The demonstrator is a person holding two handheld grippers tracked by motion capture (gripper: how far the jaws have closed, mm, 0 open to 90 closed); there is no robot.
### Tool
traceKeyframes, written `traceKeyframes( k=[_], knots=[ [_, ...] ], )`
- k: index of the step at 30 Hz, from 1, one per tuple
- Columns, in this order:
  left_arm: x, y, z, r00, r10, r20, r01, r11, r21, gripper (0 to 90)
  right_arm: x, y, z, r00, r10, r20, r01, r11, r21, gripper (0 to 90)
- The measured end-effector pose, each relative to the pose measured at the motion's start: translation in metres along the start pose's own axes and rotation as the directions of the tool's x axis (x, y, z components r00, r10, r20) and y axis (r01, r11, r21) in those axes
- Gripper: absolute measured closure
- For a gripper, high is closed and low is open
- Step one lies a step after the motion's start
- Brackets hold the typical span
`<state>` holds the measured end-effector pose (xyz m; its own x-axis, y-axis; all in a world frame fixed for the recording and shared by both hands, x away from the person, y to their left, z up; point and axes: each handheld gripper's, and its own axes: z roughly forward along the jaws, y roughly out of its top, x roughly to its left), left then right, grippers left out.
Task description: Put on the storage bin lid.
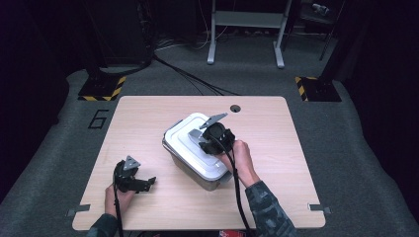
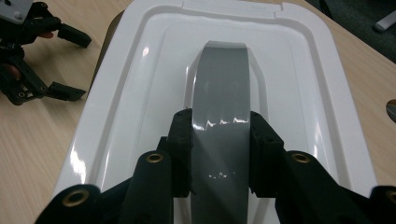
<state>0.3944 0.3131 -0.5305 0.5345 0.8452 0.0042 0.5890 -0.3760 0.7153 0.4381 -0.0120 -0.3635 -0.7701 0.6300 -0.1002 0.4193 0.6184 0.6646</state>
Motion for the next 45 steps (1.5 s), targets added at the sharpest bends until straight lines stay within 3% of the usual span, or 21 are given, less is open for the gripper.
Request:
traceKeyframes(
  k=[10,11,16,26,29,32,35,44,45],
  knots=[
    [0.000,0.000,0.000,1.0000,0.001,0.000,-0.001,1.0000,0.000,1.5,0.007,0.001,0.007,0.9997,-0.002,-0.023,0.003,1.000,0.026,66.8],
    [0.000,0.000,0.000,1.0000,0.000,0.000,0.000,1.0000,0.000,1.5,0.008,0.000,0.009,0.9995,-0.023,-0.021,0.024,0.999,0.030,66.8],
    [0.000,0.000,0.000,1.0000,0.000,0.000,0.000,1.0000,0.001,1.5,0.008,-0.002,0.009,0.9997,-0.006,-0.022,0.007,0.999,0.035,66.6],
    [0.000,0.000,0.000,1.0000,0.000,0.000,0.000,1.0000,0.000,1.5,0.001,-0.003,-0.006,0.9999,-0.003,-0.013,0.003,1.000,-0.008,43.6],
    [0.000,0.000,0.000,1.0000,0.000,-0.001,0.000,1.0000,0.000,1.5,-0.005,-0.005,-0.019,0.9998,0.020,-0.009,-0.020,0.999,-0.029,30.7],
    [0.000,0.000,0.000,1.0000,0.000,0.000,0.000,1.0000,0.000,1.5,-0.010,-0.008,-0.026,0.9998,0.022,-0.002,-0.022,0.999,-0.037,25.9],
    [0.000,0.000,0.000,1.0000,-0.001,0.000,0.001,1.0000,0.000,1.5,-0.021,-0.018,-0.038,0.9975,0.068,0.019,-0.067,0.997,-0.048,16.9],
    [0.000,0.000,0.000,1.0000,0.000,0.000,0.000,1.0000,0.000,1.5,-0.049,-0.055,-0.058,0.9868,0.143,0.075,-0.138,0.988,-0.066,8.9],
    [0.000,0.000,0.000,1.0000,0.000,0.000,0.000,1.0000,-0.001,1.5,-0.055,-0.066,-0.061,0.9809,0.169,0.097,-0.162,0.984,-0.075,7.8]
  ],
)
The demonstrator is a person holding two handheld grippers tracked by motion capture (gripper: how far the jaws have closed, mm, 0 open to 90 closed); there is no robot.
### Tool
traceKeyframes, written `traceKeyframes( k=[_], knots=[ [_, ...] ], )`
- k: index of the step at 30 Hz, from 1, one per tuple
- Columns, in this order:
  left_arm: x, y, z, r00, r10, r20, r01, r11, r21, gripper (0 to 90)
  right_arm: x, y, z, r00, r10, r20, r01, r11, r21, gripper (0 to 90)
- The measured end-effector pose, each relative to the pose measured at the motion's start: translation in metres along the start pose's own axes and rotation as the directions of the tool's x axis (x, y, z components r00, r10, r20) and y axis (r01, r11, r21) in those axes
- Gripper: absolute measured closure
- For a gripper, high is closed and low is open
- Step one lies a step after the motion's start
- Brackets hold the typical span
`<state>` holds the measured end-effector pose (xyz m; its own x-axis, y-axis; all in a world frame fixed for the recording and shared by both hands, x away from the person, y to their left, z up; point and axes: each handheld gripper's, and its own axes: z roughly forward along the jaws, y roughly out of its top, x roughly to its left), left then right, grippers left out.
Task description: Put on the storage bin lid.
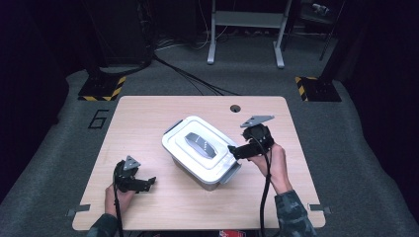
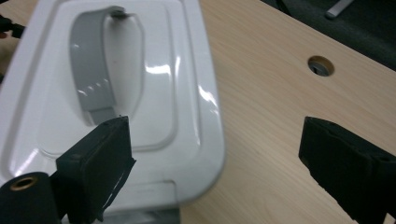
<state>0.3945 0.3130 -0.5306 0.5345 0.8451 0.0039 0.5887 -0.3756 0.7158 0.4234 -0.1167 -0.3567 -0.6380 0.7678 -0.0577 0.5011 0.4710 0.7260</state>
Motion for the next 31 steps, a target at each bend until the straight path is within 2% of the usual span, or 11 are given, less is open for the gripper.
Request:
traceKeyframes(
  k=[6,7,8,9,10,12,14,15,18,24,31],
  knots=[
    [0.000,0.000,0.000,1.0000,0.000,0.000,0.000,1.0000,0.001,1.5,-0.023,-0.034,-0.005,0.9967,0.070,0.041,-0.070,0.997,0.014,4.1],
    [0.000,0.000,0.000,1.0000,0.000,0.000,0.000,1.0000,0.001,1.5,-0.023,-0.034,-0.005,0.9967,0.070,0.041,-0.070,0.997,0.014,4.1],
    [0.000,0.000,0.000,1.0000,0.000,0.000,0.000,1.0000,0.001,1.5,-0.029,-0.046,-0.005,0.9947,0.083,0.061,-0.084,0.996,0.011,3.1],
    [0.000,0.000,0.000,1.0000,0.000,0.000,0.000,1.0000,0.001,1.5,-0.029,-0.046,-0.005,0.9947,0.083,0.061,-0.084,0.996,0.011,3.1],
    [0.000,0.000,0.000,1.0000,0.000,0.000,0.000,1.0000,0.001,1.5,-0.035,-0.060,-0.004,0.9911,0.116,0.066,-0.117,0.993,0.012,3.0],
    [0.000,0.000,0.000,1.0000,0.000,-0.001,0.000,1.0000,0.000,1.5,-0.038,-0.066,-0.002,0.9902,0.123,0.066,-0.124,0.992,0.010,2.9],
    [0.000,0.000,0.000,1.0000,-0.002,0.000,0.002,1.0000,0.001,1.5,-0.043,-0.087,0.004,0.9849,0.157,0.073,-0.159,0.987,0.024,2.8],
    [0.000,0.000,0.000,1.0000,-0.002,0.000,0.002,1.0000,0.001,1.5,-0.043,-0.087,0.004,0.9849,0.157,0.073,-0.159,0.987,0.024,2.8],
    [0.000,0.000,0.000,1.0000,0.000,0.000,0.000,1.0000,0.000,1.5,-0.045,-0.114,0.020,0.9786,0.189,0.082,-0.194,0.979,0.061,2.5],
    [0.000,0.000,0.000,1.0000,0.001,0.000,-0.001,1.0000,0.001,1.5,-0.043,-0.149,0.048,0.9773,0.193,0.087,-0.202,0.973,0.114,0.2],
    [0.000,0.000,0.000,1.0000,0.000,-0.001,0.000,1.0000,0.001,1.5,-0.040,-0.170,0.063,0.9719,0.194,0.134,-0.210,0.970,0.123,0.0]
  ],
)
